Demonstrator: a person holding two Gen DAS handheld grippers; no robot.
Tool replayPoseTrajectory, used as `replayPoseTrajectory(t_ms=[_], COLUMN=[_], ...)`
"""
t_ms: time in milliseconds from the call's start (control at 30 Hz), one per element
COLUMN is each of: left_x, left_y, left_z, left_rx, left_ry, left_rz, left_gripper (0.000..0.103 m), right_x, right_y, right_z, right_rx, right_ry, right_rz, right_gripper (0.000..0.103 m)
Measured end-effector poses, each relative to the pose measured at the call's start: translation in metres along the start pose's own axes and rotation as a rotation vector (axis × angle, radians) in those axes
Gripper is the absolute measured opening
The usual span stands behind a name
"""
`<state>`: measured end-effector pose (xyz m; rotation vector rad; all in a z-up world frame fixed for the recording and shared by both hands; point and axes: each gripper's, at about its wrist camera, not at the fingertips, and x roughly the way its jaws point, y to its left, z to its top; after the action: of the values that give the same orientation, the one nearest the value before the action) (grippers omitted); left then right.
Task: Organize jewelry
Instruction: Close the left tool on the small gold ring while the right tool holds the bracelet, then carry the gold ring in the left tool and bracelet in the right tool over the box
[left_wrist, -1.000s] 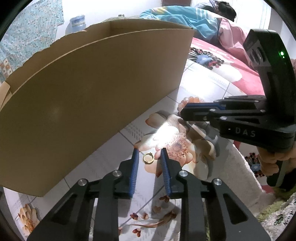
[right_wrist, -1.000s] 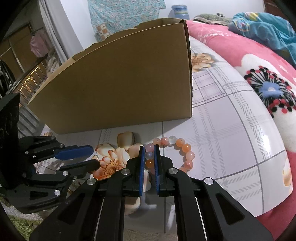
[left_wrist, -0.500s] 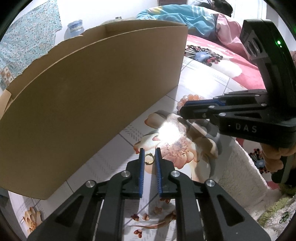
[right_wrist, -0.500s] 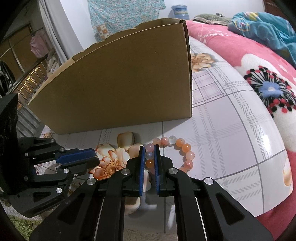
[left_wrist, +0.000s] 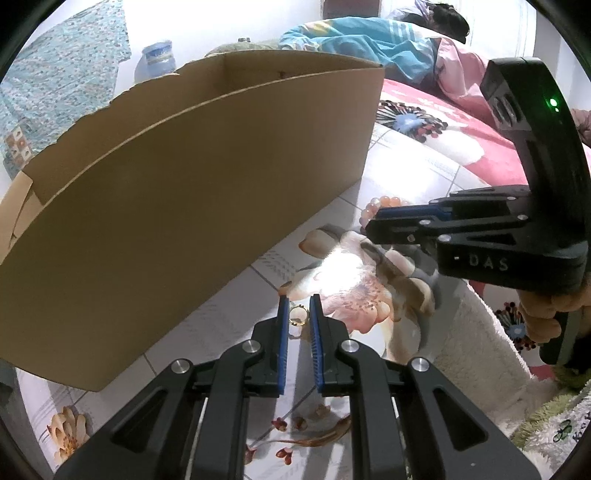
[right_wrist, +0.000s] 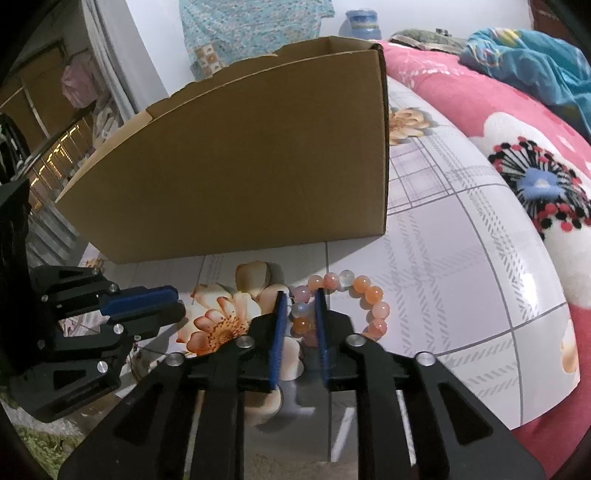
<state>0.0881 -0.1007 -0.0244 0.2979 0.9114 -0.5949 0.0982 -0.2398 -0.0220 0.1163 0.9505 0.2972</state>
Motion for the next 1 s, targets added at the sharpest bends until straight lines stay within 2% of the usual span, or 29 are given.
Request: replayPoseTrajectory(t_ms=[367,700,833,933,1000], left_x=[-0.009,-0.013,-0.015,-0.018,-0.019], left_y=[0.005,0.006,0.007,0.008,0.009], left_z=[-0.001,-0.005,-0.005,-0.007,-0.008], left_rx=[-0.02,-0.039,-0.051,-0.062,-0.061], left_ry=[-0.023,-0.029,-0.043,-0.049,-0.052], left_rz=[0.007,0.019,0.026,0.023,0.02], left_gripper=[0.011,0.011,0.011,0.011,0.011], right_x=[0.004,0.007,0.009,0.008,0.006], right_y=[0.029,0.043,0.042,0.038,0.031], right_z=[-0.002,-0.003,-0.003,-0.002,-0.001], right_rx=[-0.108,-0.128,-0.159,-0.124,-0.07], right_ry=[0.003,-0.009,-0.014,-0.016,-0.018], right_rz=[-0.115,-0.104,-0.138,-0.135,-0.099], right_gripper=[0.019,0.02,0.007,0.007,0.007])
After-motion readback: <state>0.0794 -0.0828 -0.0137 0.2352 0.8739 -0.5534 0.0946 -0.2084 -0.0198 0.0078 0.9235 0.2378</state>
